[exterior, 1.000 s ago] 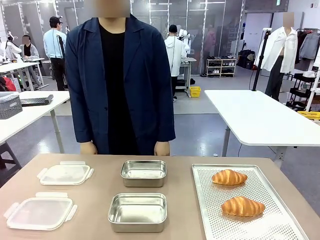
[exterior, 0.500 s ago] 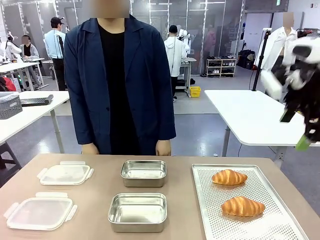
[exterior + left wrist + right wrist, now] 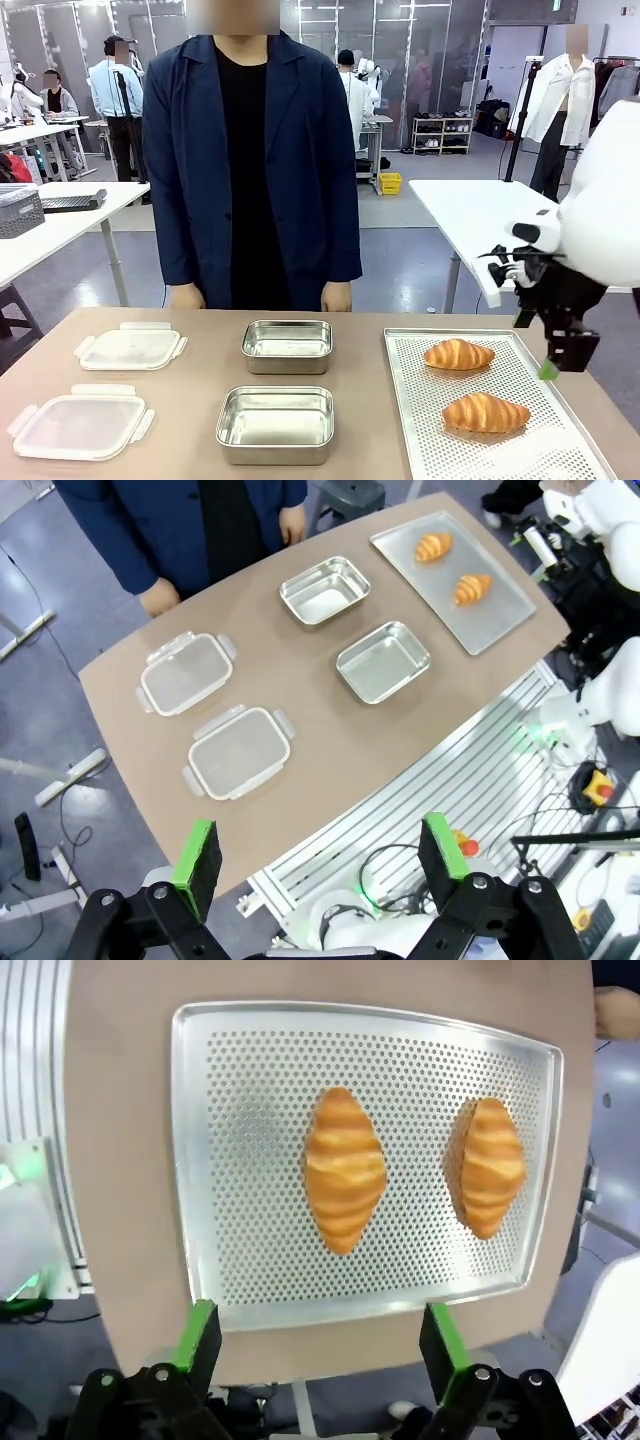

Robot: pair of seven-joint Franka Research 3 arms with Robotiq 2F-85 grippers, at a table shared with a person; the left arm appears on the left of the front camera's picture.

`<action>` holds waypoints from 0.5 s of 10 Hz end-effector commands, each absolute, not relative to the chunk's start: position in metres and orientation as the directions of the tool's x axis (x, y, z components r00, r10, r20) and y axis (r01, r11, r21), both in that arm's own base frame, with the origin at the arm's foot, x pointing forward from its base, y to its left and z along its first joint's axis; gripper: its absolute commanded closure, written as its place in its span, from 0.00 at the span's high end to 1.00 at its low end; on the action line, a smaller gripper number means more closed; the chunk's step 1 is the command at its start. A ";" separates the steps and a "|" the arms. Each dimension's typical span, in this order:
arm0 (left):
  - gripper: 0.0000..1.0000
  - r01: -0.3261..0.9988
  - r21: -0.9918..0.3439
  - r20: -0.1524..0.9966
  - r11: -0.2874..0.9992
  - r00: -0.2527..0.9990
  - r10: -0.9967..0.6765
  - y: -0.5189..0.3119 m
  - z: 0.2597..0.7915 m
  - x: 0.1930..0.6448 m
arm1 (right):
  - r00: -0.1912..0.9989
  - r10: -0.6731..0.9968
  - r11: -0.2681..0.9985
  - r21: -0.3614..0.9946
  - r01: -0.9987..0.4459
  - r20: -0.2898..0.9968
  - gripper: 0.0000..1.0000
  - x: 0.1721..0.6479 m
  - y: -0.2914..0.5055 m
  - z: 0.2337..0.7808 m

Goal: Place the bread into the airtight container.
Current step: Pick up a Butter Roll and place it into an empty Airtight Container.

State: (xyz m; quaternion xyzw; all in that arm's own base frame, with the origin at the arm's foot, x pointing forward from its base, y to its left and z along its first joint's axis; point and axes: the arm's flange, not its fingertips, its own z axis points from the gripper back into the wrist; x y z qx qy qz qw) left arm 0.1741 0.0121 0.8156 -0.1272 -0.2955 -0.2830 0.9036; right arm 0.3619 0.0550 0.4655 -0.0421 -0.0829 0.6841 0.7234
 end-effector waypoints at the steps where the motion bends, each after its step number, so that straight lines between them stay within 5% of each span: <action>1: 1.00 0.594 -0.060 0.608 0.802 0.659 -0.443 0.011 0.818 0.173 | 0.041 0.997 0.053 -0.186 -0.981 0.065 1.00 0.385 0.056 0.441; 5: 1.00 0.594 -0.060 0.608 0.802 0.659 -0.443 0.011 0.818 0.173 | 0.028 0.995 0.043 -0.171 -0.984 0.092 1.00 0.408 0.059 0.392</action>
